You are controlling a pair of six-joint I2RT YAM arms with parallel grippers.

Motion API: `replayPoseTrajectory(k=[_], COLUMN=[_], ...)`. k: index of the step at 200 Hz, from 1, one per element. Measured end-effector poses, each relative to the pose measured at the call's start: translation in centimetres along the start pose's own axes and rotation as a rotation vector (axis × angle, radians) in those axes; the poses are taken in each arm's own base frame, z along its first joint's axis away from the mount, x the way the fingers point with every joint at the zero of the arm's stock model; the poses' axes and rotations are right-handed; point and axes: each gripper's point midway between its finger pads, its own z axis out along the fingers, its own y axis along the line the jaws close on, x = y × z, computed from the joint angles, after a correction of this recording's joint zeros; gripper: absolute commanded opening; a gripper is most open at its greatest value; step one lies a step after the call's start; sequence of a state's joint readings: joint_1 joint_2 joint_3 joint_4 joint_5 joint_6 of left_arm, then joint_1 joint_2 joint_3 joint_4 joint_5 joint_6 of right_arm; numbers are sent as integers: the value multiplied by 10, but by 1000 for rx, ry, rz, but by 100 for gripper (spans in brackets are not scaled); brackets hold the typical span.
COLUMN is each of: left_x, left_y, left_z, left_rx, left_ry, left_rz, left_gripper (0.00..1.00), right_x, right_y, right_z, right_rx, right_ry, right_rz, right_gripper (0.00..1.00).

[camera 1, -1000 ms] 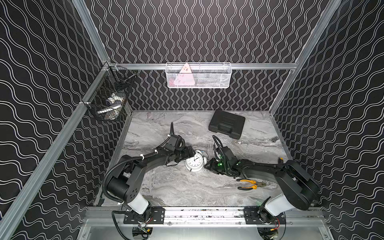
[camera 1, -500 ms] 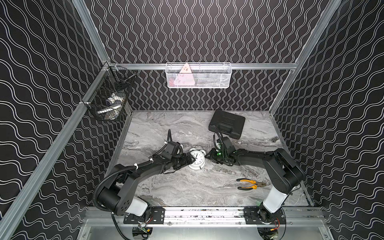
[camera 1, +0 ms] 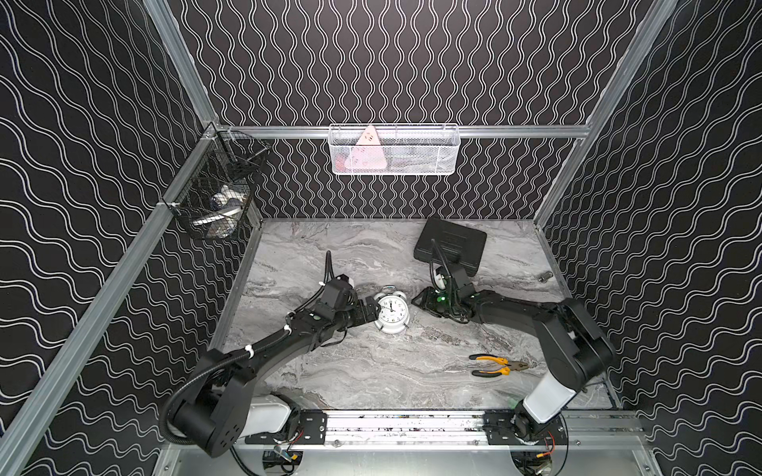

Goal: Insert the battery into the alarm
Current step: Adjust the alarm at the center of the board, then reset both arms

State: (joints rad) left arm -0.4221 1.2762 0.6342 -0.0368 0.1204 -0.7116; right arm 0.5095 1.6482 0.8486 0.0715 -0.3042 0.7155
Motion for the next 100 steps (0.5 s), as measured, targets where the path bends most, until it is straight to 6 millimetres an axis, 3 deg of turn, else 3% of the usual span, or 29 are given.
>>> replayPoseTrajectory(k=[56,100], left_x=[-59,-79], left_y=[31,83], left_z=[-26,-38], left_rx=[-159,-349], left_ry=[-331,-502], left_rz=[250,429], left_gripper=[98,99], right_x=[-57,-92], right_y=[-15,-76], right_z=[-89,-157], right_rx=[168,483], right_ry=[-387,-744], right_rz=[-186,-285], right_gripper=[96,99])
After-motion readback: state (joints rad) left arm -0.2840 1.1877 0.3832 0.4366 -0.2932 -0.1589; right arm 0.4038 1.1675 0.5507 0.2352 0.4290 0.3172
